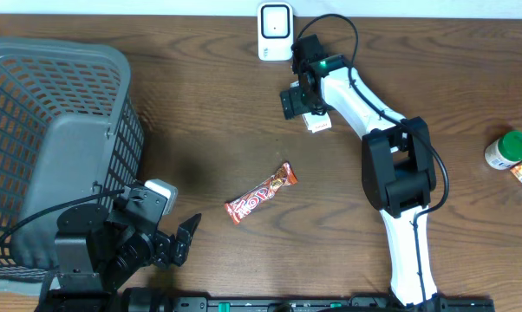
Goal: Scan the item barcode
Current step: 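Carry Panadol box right and release it at the right table edge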
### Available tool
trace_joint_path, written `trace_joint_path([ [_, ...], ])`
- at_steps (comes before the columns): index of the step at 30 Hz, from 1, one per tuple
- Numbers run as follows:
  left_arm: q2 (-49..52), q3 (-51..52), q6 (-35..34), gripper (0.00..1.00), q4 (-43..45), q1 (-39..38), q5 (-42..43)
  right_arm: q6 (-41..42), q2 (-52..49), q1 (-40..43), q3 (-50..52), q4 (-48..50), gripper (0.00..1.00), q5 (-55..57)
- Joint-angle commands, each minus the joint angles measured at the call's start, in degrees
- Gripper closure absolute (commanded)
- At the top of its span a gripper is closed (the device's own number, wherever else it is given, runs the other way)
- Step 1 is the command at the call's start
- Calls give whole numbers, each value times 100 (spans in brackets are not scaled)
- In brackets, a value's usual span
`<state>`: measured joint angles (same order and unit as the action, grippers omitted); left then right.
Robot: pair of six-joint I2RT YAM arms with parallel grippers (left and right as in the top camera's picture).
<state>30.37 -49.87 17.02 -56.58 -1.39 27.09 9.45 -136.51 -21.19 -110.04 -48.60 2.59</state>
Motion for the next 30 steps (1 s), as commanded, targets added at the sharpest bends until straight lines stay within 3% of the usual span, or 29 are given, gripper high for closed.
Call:
trace_joint_path([
  [1,-4,7,96,13,2,2,74,-13,-334,-28,26,-46,34,186],
  [3,-4,7,96,13,2,2,74,55,-323,-28,26,-46,58,188],
  [5,-4,7,96,13,2,2,74,181,-321,-17,26,-61,66,205],
  [12,-4,7,96,13,2,2,74,584,-11,144,20,-494,66,181],
  [19,-2,7,96,13,2,2,74,772,914,573,20,-1257,64,201],
  [25,-4,7,96,13,2,2,74,883,1451,1335,20,-1952,64,968],
  [30,-4,7,96,13,2,2,74,973,1421,2221,76,-2181,64,973],
])
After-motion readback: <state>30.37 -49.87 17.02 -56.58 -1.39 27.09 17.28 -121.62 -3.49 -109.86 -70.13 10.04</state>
